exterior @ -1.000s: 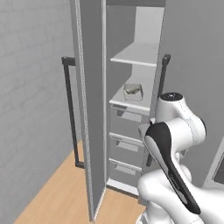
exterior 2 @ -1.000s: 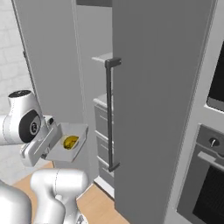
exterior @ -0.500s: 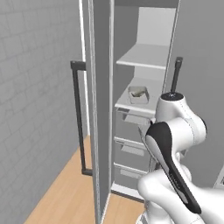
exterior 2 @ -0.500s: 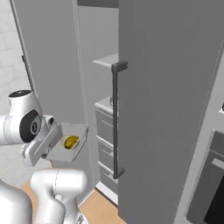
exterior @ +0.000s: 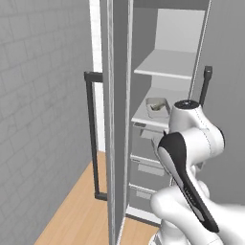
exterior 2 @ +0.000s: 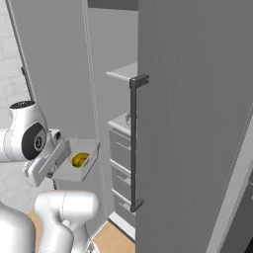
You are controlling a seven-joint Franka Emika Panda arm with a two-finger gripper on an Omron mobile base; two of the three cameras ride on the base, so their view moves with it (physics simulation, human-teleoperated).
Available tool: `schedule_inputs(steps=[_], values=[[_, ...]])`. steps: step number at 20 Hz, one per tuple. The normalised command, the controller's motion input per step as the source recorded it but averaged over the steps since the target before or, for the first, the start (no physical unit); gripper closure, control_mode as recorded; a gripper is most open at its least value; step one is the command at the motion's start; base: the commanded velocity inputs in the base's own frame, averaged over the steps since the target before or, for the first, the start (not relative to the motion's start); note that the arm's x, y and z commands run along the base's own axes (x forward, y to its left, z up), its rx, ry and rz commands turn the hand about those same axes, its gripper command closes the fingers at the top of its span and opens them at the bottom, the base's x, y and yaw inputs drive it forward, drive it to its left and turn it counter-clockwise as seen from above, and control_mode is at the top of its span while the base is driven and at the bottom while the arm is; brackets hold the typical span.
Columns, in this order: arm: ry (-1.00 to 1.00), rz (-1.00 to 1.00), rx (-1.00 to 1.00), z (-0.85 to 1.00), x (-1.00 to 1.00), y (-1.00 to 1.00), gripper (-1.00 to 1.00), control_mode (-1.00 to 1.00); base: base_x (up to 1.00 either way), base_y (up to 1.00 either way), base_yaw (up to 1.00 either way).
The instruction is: Take the meat container that has the fish and place it on the second highest rack of the freezer. Then take the vegetable container that has the garlic and lemon and place it on the highest rack of the freezer.
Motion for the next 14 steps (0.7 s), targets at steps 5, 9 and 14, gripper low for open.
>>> schedule_inputs(steps=[5, 9, 14], values=[[-0.31, 0.00, 0.00, 0.89, 0.26, 0.00, 1.00, -1.00, 0.00, 0.00, 0.00], [-0.31, 0.00, 0.00, 0.85, 0.34, 0.00, 1.00, -1.00, 0.00, 0.00, 0.00], [-0.11, -0.06, 0.00, 0.57, 0.67, -0.08, 1.00, -1.00, 0.00, 0.00, 0.00]])
